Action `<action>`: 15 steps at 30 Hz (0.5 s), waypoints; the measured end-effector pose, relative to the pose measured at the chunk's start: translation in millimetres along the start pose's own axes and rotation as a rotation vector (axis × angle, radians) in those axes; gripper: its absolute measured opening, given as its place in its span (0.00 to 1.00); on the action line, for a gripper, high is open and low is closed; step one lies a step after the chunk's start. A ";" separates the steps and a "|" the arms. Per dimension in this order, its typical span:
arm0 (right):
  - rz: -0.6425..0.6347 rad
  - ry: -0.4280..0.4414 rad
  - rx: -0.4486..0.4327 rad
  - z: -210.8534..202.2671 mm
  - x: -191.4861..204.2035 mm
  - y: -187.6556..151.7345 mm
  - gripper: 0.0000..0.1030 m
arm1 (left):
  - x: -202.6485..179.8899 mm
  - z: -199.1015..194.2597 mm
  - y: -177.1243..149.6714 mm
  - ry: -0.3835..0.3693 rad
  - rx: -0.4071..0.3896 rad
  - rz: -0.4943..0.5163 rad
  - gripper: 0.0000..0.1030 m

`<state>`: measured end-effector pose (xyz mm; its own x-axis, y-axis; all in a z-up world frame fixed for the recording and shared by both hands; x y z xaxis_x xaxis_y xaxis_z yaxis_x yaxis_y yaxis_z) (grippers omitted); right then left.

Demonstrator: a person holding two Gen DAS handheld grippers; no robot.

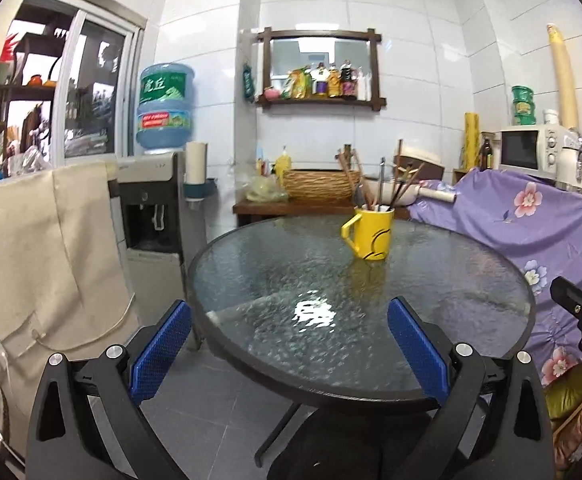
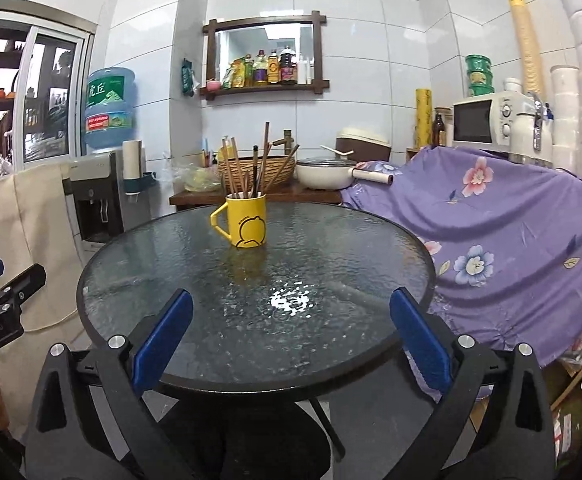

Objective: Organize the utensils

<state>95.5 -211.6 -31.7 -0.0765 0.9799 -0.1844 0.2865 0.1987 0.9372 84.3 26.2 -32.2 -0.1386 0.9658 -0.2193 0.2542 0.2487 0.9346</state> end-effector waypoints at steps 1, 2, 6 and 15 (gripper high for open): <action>0.003 -0.001 0.000 -0.2 -1.2 0.9 0.94 | -3.4 0.0 -0.4 -0.001 0.003 0.006 0.94; 0.010 0.000 -0.002 -1.8 -2.9 0.6 0.94 | -6.3 0.9 -0.7 -0.004 0.007 0.014 0.94; 0.026 -0.003 -0.004 -3.4 -7.6 0.7 0.94 | -9.3 3.0 -3.7 0.004 0.020 0.024 0.94; 0.023 -0.002 -0.006 -5.1 -7.1 1.9 0.94 | -8.9 2.7 -4.8 0.004 0.033 0.001 0.94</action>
<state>91.7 -218.3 -27.1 -0.0681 0.9842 -0.1637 0.2828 0.1764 0.9428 86.9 16.6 -35.5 -0.1418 0.9658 -0.2169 0.2861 0.2497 0.9251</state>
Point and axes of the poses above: each gripper's, at about its wrist camera, not at the fingertips, and z roughly the way its jaws point, x to its left, y to its top, the point moved 10 cm from there along z, roughly the way its jaws point, and after that the axes turned 14 degrees about -z, right-handed, at the moved point
